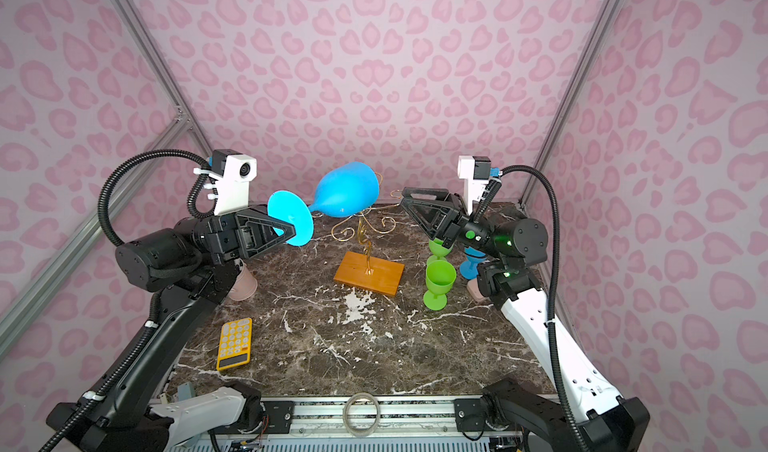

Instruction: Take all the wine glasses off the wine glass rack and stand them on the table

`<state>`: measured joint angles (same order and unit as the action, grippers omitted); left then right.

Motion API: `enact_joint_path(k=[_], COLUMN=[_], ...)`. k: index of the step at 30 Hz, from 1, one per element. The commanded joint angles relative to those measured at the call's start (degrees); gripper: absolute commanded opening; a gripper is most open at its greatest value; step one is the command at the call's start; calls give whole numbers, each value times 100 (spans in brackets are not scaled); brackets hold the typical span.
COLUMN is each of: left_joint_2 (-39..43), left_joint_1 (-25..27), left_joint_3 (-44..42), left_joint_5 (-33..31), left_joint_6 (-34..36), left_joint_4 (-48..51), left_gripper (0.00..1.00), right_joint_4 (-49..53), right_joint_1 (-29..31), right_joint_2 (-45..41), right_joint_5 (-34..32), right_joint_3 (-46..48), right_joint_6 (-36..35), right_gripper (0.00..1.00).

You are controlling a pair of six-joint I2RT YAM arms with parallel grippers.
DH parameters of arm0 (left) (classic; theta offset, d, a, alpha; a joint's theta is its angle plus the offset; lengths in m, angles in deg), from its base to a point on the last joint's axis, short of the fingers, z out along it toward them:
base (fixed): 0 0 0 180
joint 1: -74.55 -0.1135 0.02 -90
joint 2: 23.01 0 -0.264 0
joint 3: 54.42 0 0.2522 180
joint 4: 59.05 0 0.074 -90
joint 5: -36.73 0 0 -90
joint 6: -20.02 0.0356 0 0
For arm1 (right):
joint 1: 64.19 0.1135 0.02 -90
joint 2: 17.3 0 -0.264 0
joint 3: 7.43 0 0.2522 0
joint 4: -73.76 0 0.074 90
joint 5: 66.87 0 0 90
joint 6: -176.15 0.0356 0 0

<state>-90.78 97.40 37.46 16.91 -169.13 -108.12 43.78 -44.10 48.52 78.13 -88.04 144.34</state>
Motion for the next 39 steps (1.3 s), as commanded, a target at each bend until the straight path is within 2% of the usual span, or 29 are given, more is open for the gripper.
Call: enact_joint_path(k=[1,6,11,16,23,27,32,39], left_joint_2=[-136,-847,-1022,-1066,-1123,-1144,-1164,-1146], left_joint_1=[0,-25,-19,-26,-26,-26,-25,-26], left_joint_3=[105,365,408,554,355,335,318,292], left_joint_5=[-57,-483,-512,-513,-555,-549,-583,-592], left_joint_6=[-747,-2564,-2527,-2599,-2624,-2623,-2621,-2635], left_joint_4=[-1004,-2863,-2867,-2867,-2867,-2867,-2865,-2867], left_gripper=[4,4,4,4,4,4,4,4], right_joint_4=[-1530,-2282,-3026,-3189,-4213,-4184,-3654,-3665], right_joint_1=[3,3,-27,-120,-105,35,301,373], right_joint_2=[291,754,1075,1284,1755,1915,2084,2168], right_joint_5=[72,126,332,371,489,659,794,802], right_joint_3=[6,-55,-177,-141,-405,-669,-949,-1020], right_joint_6=[734,1102,1506,1531,2258,2248,1859,1834], right_gripper=[46,44,43,43,43,43,43,43])
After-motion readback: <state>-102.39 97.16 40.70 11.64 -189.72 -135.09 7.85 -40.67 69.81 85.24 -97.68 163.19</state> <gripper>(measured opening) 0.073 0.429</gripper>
